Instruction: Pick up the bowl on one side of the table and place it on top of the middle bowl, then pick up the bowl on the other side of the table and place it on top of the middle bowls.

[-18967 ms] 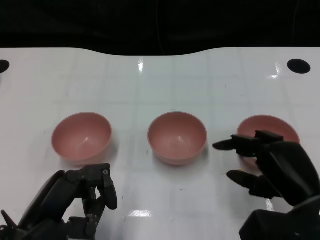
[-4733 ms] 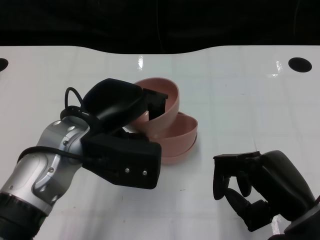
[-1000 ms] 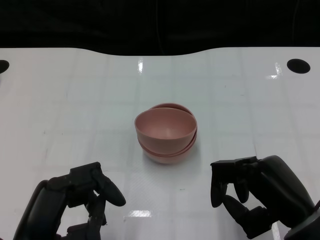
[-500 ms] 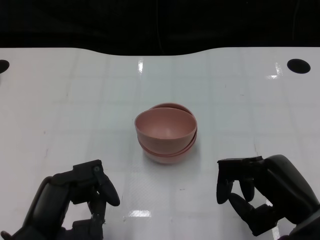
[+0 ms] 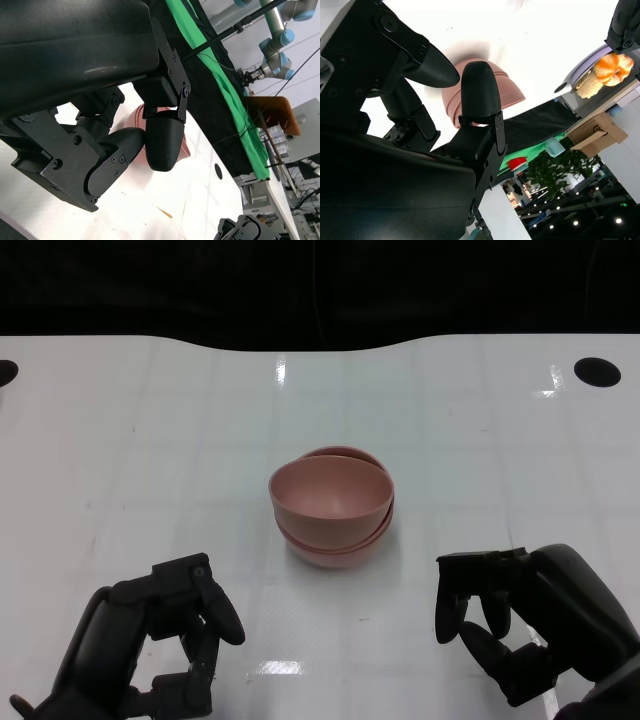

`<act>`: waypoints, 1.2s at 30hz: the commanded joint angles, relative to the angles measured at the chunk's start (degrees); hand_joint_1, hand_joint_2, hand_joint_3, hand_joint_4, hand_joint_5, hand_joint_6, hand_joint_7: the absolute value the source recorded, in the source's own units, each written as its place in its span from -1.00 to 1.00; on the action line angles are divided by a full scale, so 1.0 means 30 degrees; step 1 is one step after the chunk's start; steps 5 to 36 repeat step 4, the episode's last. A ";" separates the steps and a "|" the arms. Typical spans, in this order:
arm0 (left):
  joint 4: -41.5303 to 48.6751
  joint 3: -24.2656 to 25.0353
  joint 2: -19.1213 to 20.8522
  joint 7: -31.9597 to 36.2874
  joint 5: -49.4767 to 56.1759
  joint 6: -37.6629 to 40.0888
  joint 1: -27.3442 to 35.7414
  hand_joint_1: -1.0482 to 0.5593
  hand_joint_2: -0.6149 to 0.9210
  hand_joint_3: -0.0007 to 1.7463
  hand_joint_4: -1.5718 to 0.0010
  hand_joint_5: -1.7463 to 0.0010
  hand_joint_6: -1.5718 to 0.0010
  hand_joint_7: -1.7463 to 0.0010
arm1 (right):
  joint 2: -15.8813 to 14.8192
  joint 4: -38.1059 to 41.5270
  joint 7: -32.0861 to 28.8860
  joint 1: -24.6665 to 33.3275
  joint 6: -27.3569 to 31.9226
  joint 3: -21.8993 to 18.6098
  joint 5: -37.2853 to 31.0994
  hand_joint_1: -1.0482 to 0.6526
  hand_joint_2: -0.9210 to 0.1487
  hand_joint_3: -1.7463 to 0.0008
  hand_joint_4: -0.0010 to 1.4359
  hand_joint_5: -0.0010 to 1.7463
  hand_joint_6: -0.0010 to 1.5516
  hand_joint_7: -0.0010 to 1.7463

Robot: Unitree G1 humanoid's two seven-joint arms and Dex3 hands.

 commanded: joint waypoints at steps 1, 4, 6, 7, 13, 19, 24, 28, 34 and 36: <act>0.0020 0.0185 0.0161 0.0097 0.0027 -0.0552 0.0059 0.14 0.19 0.72 -0.15 -0.90 -0.10 -0.69 | -0.0279 0.0172 0.0059 -0.0175 -0.0208 -0.0203 0.0212 0.12 0.56 -0.93 0.31 1.00 0.14 0.64; -0.0161 0.0170 0.0090 0.0160 0.0075 -0.0423 0.0199 0.13 0.18 0.72 -0.15 -0.90 -0.11 -0.68 | -0.0261 0.0172 0.0068 -0.0188 -0.0199 -0.0189 0.0221 0.11 0.57 -0.93 0.31 1.00 0.15 0.64; -0.0161 0.0170 0.0090 0.0160 0.0075 -0.0423 0.0199 0.13 0.18 0.72 -0.15 -0.90 -0.11 -0.68 | -0.0261 0.0172 0.0068 -0.0188 -0.0199 -0.0189 0.0221 0.11 0.57 -0.93 0.31 1.00 0.15 0.64; -0.0161 0.0170 0.0090 0.0160 0.0075 -0.0423 0.0199 0.13 0.18 0.72 -0.15 -0.90 -0.11 -0.68 | -0.0261 0.0172 0.0068 -0.0188 -0.0199 -0.0189 0.0221 0.11 0.57 -0.93 0.31 1.00 0.15 0.64; -0.0161 0.0170 0.0090 0.0160 0.0075 -0.0423 0.0199 0.13 0.18 0.72 -0.15 -0.90 -0.11 -0.68 | -0.0261 0.0172 0.0068 -0.0188 -0.0199 -0.0189 0.0221 0.11 0.57 -0.93 0.31 1.00 0.15 0.64; -0.0161 0.0170 0.0090 0.0160 0.0075 -0.0423 0.0199 0.13 0.18 0.72 -0.15 -0.90 -0.11 -0.68 | -0.0261 0.0172 0.0068 -0.0188 -0.0199 -0.0189 0.0221 0.11 0.57 -0.93 0.31 1.00 0.15 0.64; -0.0161 0.0170 0.0090 0.0160 0.0075 -0.0423 0.0199 0.13 0.18 0.72 -0.15 -0.90 -0.11 -0.68 | -0.0261 0.0172 0.0068 -0.0188 -0.0199 -0.0189 0.0221 0.11 0.57 -0.93 0.31 1.00 0.15 0.64; -0.0161 0.0170 0.0090 0.0160 0.0075 -0.0423 0.0199 0.13 0.18 0.72 -0.15 -0.90 -0.11 -0.68 | -0.0261 0.0172 0.0068 -0.0188 -0.0199 -0.0189 0.0221 0.11 0.57 -0.93 0.31 1.00 0.15 0.64; -0.0161 0.0170 0.0090 0.0160 0.0075 -0.0423 0.0199 0.13 0.18 0.72 -0.15 -0.90 -0.11 -0.68 | -0.0261 0.0172 0.0068 -0.0188 -0.0199 -0.0189 0.0221 0.11 0.57 -0.93 0.31 1.00 0.15 0.64; -0.0161 0.0170 0.0090 0.0160 0.0075 -0.0423 0.0199 0.13 0.18 0.72 -0.15 -0.90 -0.11 -0.68 | -0.0261 0.0172 0.0068 -0.0188 -0.0199 -0.0189 0.0221 0.11 0.57 -0.93 0.31 1.00 0.15 0.64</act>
